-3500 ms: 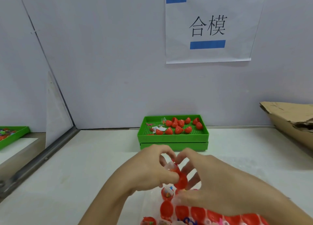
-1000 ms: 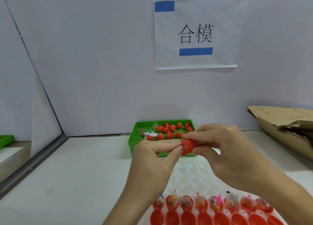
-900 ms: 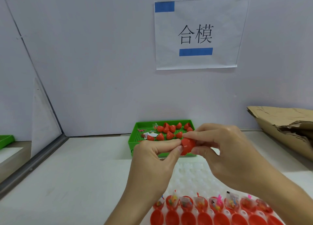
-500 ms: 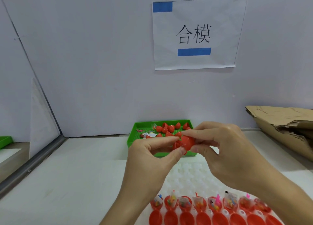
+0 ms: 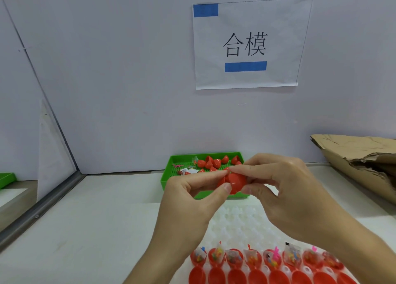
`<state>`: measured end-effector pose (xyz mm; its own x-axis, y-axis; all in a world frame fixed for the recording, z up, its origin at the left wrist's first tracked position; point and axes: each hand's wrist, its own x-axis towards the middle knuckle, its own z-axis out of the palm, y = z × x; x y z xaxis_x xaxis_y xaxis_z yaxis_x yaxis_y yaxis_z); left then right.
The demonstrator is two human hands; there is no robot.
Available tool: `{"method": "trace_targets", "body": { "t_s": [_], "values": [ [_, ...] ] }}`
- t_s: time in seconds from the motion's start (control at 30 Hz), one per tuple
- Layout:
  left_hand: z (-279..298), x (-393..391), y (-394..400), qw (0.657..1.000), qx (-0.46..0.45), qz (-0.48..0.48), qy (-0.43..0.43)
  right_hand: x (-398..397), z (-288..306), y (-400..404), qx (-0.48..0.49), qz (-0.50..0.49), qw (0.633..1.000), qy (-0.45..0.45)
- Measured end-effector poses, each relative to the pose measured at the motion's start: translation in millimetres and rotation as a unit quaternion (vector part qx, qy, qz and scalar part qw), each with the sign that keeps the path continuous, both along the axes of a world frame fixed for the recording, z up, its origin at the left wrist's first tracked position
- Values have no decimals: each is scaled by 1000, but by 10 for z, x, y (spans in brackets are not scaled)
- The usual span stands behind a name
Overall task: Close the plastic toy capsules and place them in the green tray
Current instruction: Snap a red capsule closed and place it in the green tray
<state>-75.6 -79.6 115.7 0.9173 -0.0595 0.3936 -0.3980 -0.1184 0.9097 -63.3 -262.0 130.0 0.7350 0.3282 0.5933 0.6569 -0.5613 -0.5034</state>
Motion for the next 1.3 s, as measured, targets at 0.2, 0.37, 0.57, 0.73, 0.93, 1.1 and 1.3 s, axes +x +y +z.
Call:
{"method": "trace_targets", "body": {
  "t_s": [0.2, 0.37, 0.57, 0.73, 0.93, 1.1, 1.3],
  "values": [
    [13, 1, 8, 994, -96, -28, 39, -60, 10, 54, -4, 8, 1000, -24],
    [17, -5, 17, 995, -84, -48, 34, -57, 14, 56, -8, -28, 999, -37],
    [28, -12, -8, 999, -40, -24, 6, -61, 33, 46, -10, -35, 998, -51],
    [14, -1, -24, 998, -64, 2, -11, -40, 11, 28, -11, -26, 998, -61],
    [33, 1, -4, 995, -95, -32, -10, 41, -33, 5, 106, 59, 993, 3],
    [49, 7, 26, 994, -98, -47, -6, 88, -79, 0, 164, 101, 980, 40],
    [80, -6, 50, 995, -86, -49, -25, 56, -55, 27, 250, 131, 957, 71]
  ]
}}
